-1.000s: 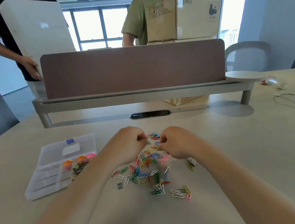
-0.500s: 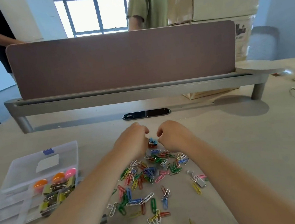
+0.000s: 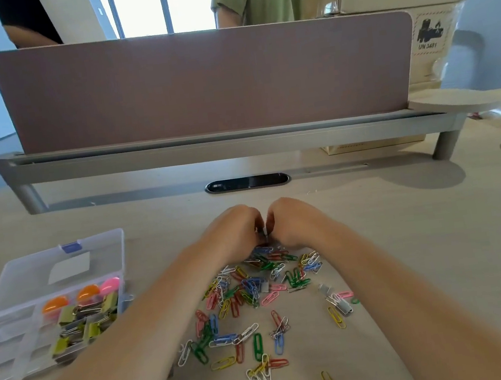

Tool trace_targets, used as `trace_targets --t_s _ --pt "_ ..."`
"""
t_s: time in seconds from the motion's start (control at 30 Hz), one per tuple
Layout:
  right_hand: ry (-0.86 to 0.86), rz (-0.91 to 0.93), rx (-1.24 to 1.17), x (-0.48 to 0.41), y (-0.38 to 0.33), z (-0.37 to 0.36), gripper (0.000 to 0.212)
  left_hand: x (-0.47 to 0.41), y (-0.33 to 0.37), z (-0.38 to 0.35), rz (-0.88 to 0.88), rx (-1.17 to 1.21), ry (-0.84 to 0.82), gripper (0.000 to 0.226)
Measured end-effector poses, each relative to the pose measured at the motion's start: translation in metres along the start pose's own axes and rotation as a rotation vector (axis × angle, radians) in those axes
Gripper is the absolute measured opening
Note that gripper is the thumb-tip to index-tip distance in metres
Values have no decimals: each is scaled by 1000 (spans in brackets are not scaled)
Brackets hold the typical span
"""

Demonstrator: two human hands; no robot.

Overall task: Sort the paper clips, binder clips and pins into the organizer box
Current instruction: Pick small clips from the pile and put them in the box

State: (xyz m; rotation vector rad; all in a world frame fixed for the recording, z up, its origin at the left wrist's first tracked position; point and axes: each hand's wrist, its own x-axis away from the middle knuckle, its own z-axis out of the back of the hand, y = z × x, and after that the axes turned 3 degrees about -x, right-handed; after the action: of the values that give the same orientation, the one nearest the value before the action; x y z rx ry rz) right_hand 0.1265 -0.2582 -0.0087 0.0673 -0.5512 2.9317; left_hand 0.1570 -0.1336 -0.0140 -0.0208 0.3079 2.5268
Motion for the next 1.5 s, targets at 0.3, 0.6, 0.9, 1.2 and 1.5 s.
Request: trace_targets --t_s 0.3,0.6,0.9,1.2,1.5 --pt "-19 40 24 31 8 19 11 12 16 4 -69 120 40 16" --pt "70 28 -182 66 35 45 16 29 41 23 -87 224 136 12" --pt "129 -127 -211 91 67 60 11 42 62 29 -100 250 92 13" --pt "110 -145 -319 95 75 50 19 46 63 30 -38 259 112 15" --pt "1 28 -227 110 32 39 28 76 27 53 57 257 136 13"
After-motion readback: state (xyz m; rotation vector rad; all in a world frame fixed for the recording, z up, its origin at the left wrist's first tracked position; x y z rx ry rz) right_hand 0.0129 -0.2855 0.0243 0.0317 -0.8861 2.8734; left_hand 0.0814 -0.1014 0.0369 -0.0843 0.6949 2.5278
